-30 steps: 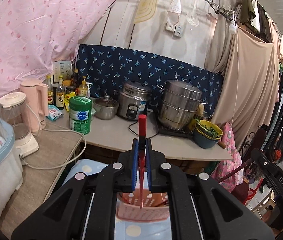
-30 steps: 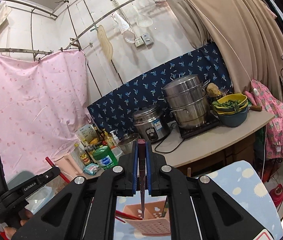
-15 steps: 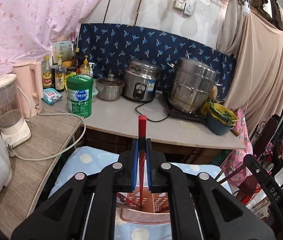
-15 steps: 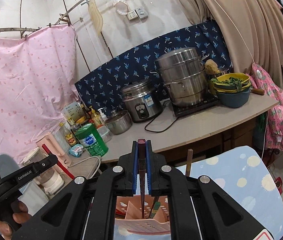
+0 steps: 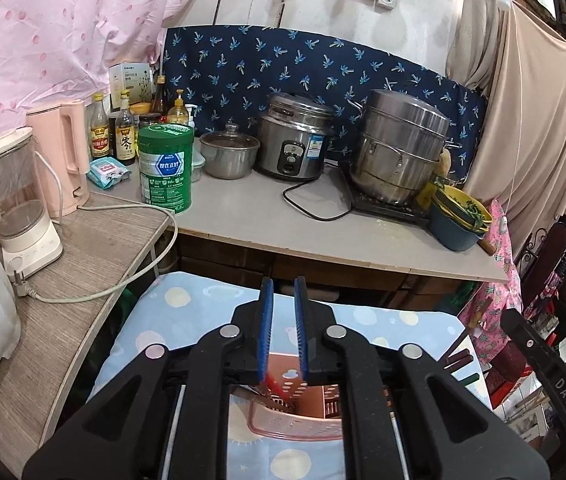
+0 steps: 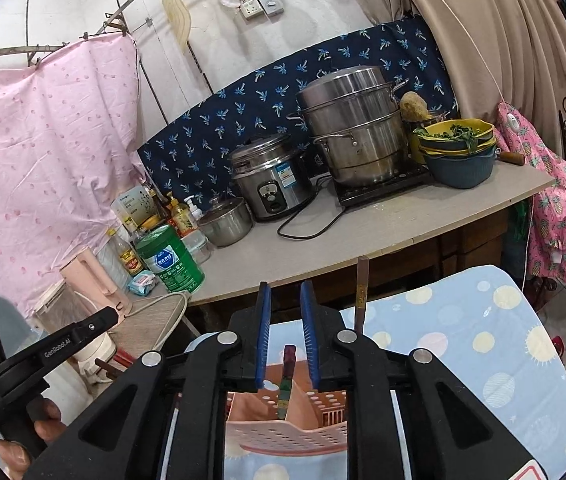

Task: Organize utensils
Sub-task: 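Lower both chopsticks into the basket and open both tools, then move both open tools back over the last two chopsticks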

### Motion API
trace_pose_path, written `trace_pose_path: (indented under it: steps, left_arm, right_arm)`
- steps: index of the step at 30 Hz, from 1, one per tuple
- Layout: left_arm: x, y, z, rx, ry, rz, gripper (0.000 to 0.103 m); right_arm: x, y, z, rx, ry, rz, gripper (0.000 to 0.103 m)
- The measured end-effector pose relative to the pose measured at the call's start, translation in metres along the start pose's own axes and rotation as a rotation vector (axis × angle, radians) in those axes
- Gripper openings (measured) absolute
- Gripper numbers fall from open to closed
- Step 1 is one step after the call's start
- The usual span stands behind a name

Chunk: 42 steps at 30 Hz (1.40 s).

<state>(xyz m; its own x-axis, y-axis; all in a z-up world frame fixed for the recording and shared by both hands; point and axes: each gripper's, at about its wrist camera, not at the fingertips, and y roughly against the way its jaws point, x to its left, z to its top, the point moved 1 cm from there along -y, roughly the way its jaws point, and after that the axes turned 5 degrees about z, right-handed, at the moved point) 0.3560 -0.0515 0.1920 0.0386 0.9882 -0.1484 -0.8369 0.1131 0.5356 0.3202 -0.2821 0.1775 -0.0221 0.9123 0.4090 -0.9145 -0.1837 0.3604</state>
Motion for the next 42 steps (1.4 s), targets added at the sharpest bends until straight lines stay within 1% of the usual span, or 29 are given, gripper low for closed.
trace_pose_path:
  steps: [1, 7, 15, 16, 20, 21, 22, 24, 28, 32, 36, 40, 42]
  left_arm:
    - [0.0, 0.001, -0.001, 0.001, 0.0, 0.002, 0.018]
    - [-0.002, 0.011, -0.005, -0.005, -0.012, 0.004, 0.018]
    - [0.0, 0.035, -0.011, -0.023, -0.026, -0.002, 0.019]
    - [0.001, 0.038, -0.012, -0.026, -0.028, -0.003, 0.02]
    - [0.007, 0.055, -0.023, -0.034, -0.036, 0.002, 0.031]
    - [0.008, 0.059, -0.026, -0.036, -0.04, 0.003, 0.032]
    - [0.01, 0.063, -0.031, -0.035, -0.044, 0.007, 0.033]
    - [0.014, 0.069, -0.042, -0.026, -0.047, 0.006, 0.034]
    - [0.024, 0.079, -0.07, 0.007, -0.055, 0.013, 0.034]
    - [0.034, 0.09, -0.104, 0.04, -0.065, 0.034, 0.034]
    - [0.044, 0.1, -0.139, 0.09, -0.065, 0.046, 0.034]
    - [0.052, 0.108, -0.172, 0.133, -0.083, 0.077, 0.034]
    - [0.055, 0.111, -0.186, 0.156, -0.085, 0.077, 0.034]
  right_arm:
    - [0.001, 0.002, 0.0, -0.003, 0.002, 0.0, 0.019]
    - [0.003, 0.018, -0.001, -0.015, 0.011, 0.009, 0.019]
    - [0.006, 0.043, -0.007, -0.025, 0.025, 0.006, 0.019]
    - [0.007, 0.047, -0.008, -0.025, 0.028, 0.006, 0.019]
    - [0.01, 0.063, -0.019, -0.017, 0.042, 0.009, 0.019]
    - [0.01, 0.066, -0.022, -0.012, 0.046, 0.009, 0.019]
    - [0.011, 0.071, -0.028, -0.005, 0.056, 0.007, 0.019]
    - [0.013, 0.078, -0.039, 0.008, 0.074, 0.0, 0.02]
    - [0.016, 0.096, -0.074, 0.058, 0.107, -0.006, 0.025]
    - [0.018, 0.112, -0.111, 0.118, 0.113, -0.008, 0.025]
    - [0.019, 0.127, -0.148, 0.177, 0.123, -0.02, 0.025]
    - [0.022, 0.139, -0.182, 0.231, 0.142, -0.032, 0.025]
    - [0.021, 0.144, -0.198, 0.26, 0.137, -0.031, 0.025]
